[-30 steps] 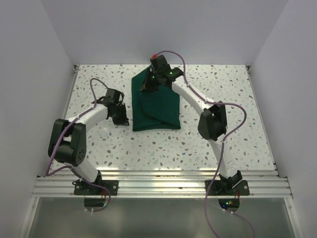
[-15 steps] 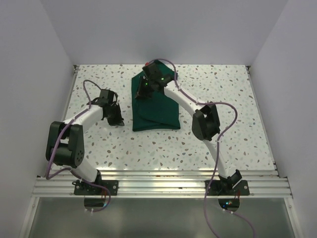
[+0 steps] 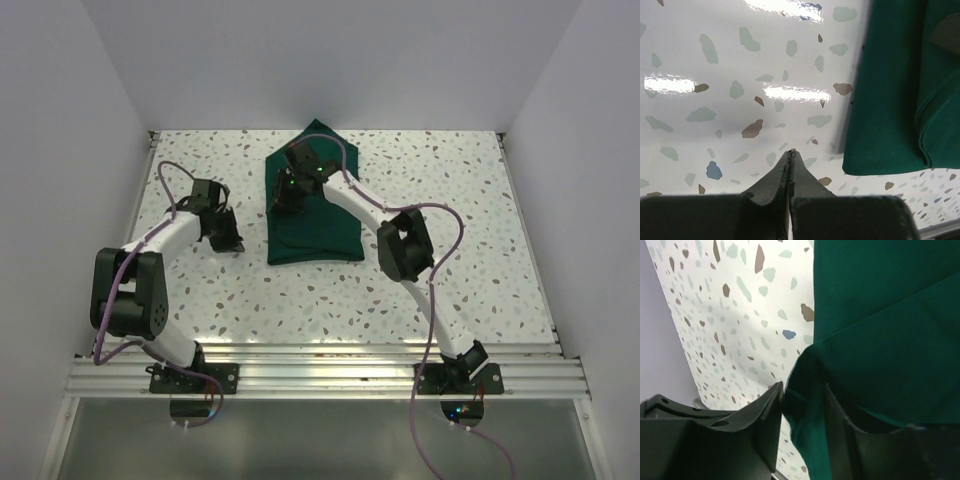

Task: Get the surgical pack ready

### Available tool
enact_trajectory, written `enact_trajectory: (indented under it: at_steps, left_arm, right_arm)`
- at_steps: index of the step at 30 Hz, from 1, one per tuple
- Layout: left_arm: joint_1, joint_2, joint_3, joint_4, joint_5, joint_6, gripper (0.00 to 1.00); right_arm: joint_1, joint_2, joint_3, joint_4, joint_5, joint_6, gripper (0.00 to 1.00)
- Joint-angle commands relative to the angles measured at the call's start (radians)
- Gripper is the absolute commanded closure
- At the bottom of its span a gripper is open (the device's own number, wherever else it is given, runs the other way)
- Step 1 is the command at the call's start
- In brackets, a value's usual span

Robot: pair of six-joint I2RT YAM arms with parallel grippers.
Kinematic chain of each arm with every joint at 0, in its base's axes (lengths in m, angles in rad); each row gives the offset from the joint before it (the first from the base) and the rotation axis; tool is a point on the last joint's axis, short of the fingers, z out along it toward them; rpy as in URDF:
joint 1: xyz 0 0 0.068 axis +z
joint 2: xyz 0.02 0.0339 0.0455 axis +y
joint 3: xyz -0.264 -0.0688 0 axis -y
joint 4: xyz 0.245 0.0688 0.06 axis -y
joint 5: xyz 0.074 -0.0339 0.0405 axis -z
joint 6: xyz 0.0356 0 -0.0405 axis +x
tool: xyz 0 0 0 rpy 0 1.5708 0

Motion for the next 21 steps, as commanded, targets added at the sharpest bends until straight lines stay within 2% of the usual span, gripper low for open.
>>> enact_trajectory:
  at_steps: [1, 2, 5, 13, 17, 21]
  left_arm:
    - [0.022, -0.033, 0.042, 0.003, 0.044, 0.039, 0.98]
    - [0.024, -0.033, 0.053, 0.0, 0.064, 0.04, 0.97]
    - [0.025, -0.029, 0.113, -0.012, 0.096, 0.048, 0.94]
    - [0.028, 0.017, 0.243, 0.004, 0.184, -0.003, 0.92]
    - [0.027, 0.068, 0.262, 0.033, 0.246, -0.024, 0.92]
    - [0.025, 0.129, 0.262, 0.107, 0.348, -0.059, 0.92]
  right_arm:
    - [0.014, -0.013, 0.046, 0.0, -0.074, 0.005, 0.57]
    - [0.012, -0.019, 0.057, -0.017, -0.074, -0.021, 0.52]
    - [-0.006, -0.053, 0.12, -0.106, -0.034, -0.115, 0.47]
    - [-0.11, -0.241, -0.038, -0.203, -0.068, -0.297, 0.46]
    - [-0.147, -0.338, -0.206, -0.163, -0.132, -0.321, 0.51]
    - [-0.202, -0.451, -0.487, -0.031, -0.215, -0.293, 0.6]
